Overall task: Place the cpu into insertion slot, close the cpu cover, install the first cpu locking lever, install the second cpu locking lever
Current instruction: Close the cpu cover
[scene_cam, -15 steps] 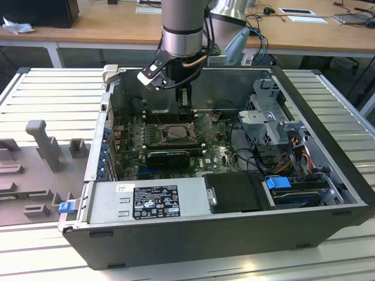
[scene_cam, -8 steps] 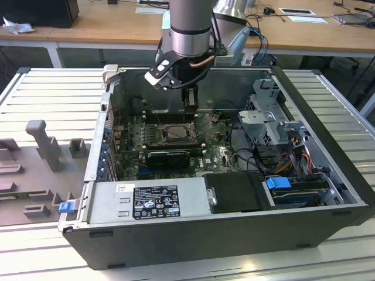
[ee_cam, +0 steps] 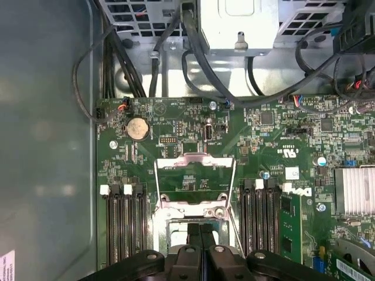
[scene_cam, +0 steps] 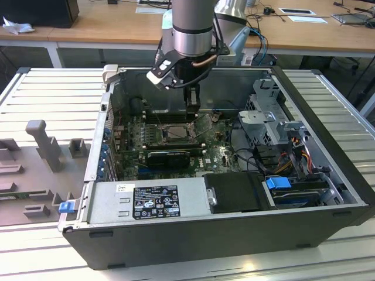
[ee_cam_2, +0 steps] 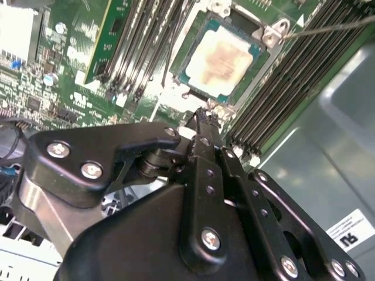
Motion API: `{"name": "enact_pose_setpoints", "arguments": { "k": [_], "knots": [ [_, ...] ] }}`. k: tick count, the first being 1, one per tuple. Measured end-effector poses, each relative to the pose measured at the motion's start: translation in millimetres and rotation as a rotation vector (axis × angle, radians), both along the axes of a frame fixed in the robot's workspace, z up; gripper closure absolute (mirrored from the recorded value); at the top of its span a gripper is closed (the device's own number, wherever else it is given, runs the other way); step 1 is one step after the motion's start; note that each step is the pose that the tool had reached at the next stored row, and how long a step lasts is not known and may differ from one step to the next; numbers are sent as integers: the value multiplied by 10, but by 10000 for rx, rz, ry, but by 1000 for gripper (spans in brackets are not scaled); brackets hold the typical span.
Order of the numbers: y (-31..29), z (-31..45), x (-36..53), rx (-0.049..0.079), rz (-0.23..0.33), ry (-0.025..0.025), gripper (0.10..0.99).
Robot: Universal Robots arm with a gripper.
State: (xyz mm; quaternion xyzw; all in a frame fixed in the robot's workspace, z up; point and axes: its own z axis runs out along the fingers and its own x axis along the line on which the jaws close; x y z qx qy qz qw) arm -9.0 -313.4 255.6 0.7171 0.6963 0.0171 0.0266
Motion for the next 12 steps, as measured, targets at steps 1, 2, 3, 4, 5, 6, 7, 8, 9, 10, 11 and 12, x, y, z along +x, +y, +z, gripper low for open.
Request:
{"name": "enact_pose_setpoints", "arguments": {
  "k": [1, 2, 3, 4, 5, 6, 7, 8, 9, 10, 11, 12],
  "knots": [
    [0, 0, 23, -4, 1, 0, 980],
    [0, -1, 40, -5, 0, 0, 980],
    [-1, -2, 72, -6, -2, 0, 980],
    [0, -2, 94, -6, 0, 0, 980],
    [0, -2, 110, -6, 1, 0, 980],
    [0, -3, 136, -7, 0, 0, 980],
    [0, -3, 158, -7, -1, 1, 980],
    [0, -3, 176, -7, -1, 1, 980],
    [0, -5, 201, -5, 0, 0, 980],
    [-1, -7, 210, -5, 1, 0, 980],
    [-2, -10, 227, -4, 0, -1, 980],
    [-2, -11, 243, -6, -1, 0, 980]
  ]
}}
